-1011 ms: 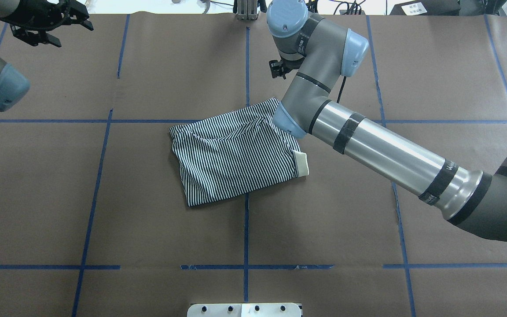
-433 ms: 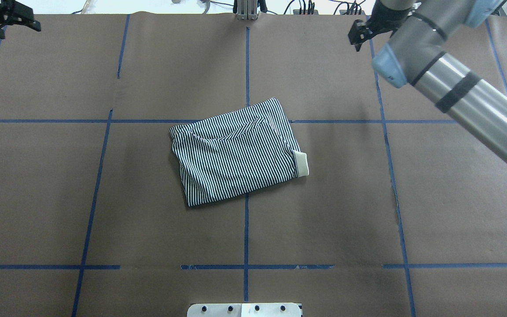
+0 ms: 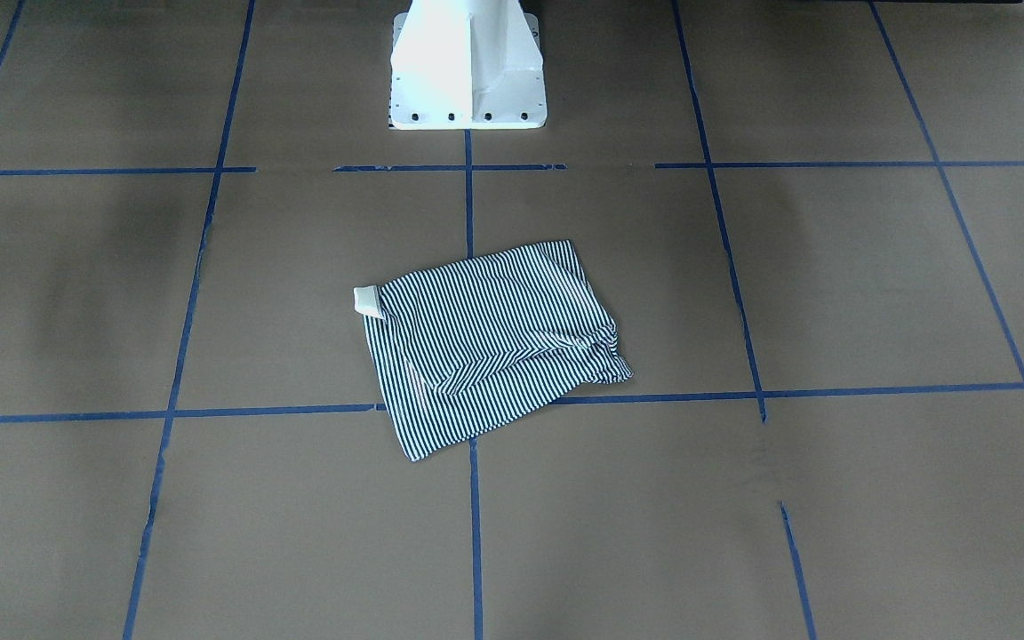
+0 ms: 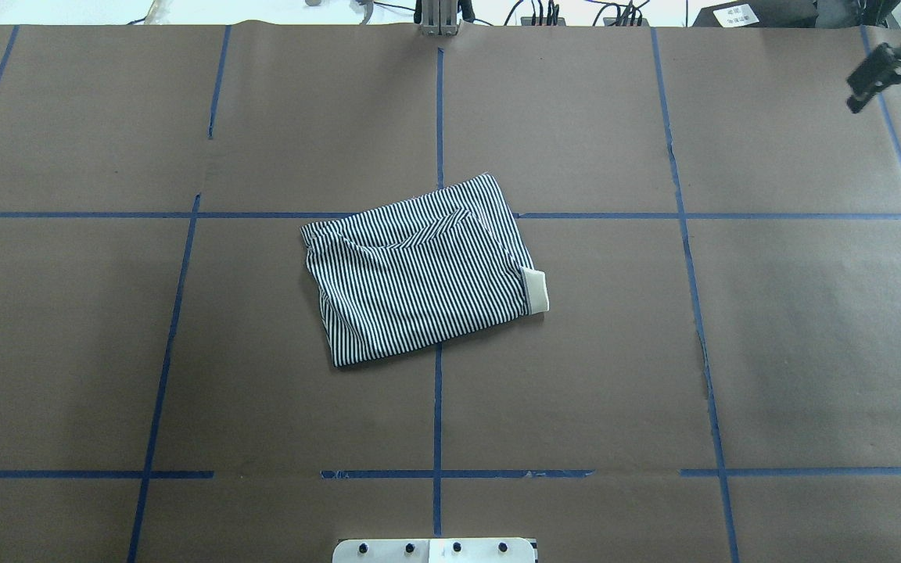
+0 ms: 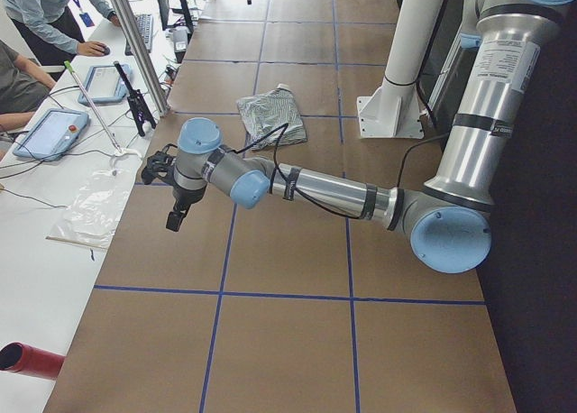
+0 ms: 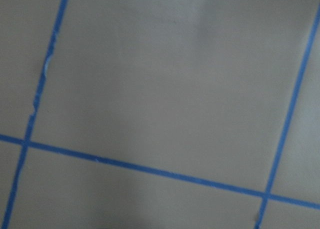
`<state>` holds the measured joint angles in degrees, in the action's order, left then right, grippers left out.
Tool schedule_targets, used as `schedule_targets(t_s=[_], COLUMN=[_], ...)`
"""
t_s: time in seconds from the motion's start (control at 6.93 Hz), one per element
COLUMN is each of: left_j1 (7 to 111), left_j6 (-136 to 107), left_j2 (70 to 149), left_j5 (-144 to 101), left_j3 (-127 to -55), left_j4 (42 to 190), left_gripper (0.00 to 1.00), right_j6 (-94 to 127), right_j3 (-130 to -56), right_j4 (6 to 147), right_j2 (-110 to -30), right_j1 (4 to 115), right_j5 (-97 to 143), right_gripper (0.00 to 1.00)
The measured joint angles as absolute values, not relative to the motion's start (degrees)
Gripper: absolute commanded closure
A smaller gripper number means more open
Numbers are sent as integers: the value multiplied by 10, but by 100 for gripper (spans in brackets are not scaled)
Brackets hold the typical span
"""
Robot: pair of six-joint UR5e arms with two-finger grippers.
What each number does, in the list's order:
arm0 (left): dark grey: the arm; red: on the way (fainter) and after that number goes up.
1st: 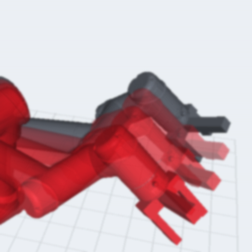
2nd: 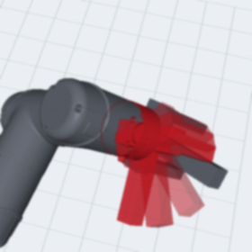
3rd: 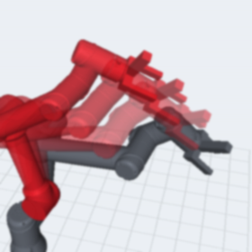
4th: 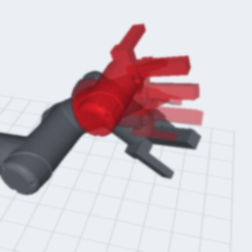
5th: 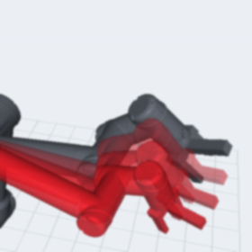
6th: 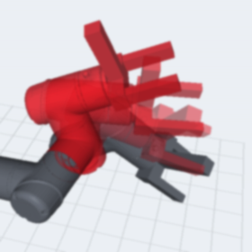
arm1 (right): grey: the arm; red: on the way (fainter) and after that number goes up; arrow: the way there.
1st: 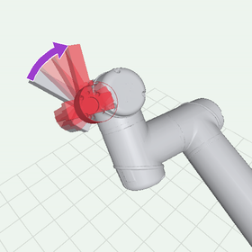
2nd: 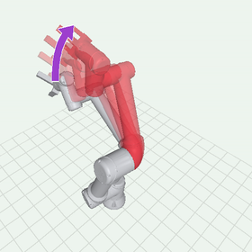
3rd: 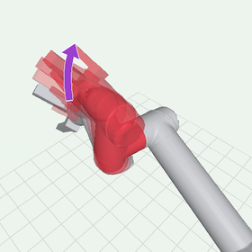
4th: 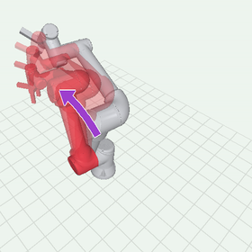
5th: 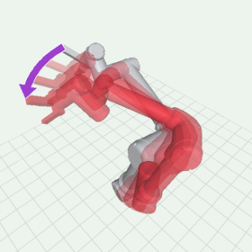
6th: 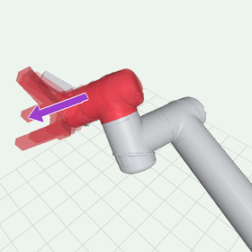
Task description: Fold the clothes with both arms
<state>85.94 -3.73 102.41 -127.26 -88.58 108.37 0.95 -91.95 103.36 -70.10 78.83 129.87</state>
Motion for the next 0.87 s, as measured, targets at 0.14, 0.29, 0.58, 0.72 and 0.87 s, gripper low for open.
schedule_targets(t_s=[0.14, 0.29, 0.58, 0.72, 0.87], left_j1=[895, 923, 939, 940, 940], left_j6=[92, 157, 189, 180, 154], left_j2=[1014, 1007, 981, 958, 950], left_j5=[-1275, -1278, -1279, -1273, -1266], left_j3=[-886, -892, -907, -908, -914], left_j4=[1025, 983, 962, 964, 947], left_gripper=[0, 0, 0, 0, 0], right_j6=[-63, -108, -134, -134, -135], right_j3=[-927, -929, -933, -936, -936], right_j4=[1036, 1036, 1033, 1032, 1032], right_j2=[-769, -815, -856, -868, -874], right_j1=[846, 884, 915, 919, 920], right_j5=[1333, 1346, 1350, 1350, 1350], right_gripper=[0, 0, 0, 0, 0])
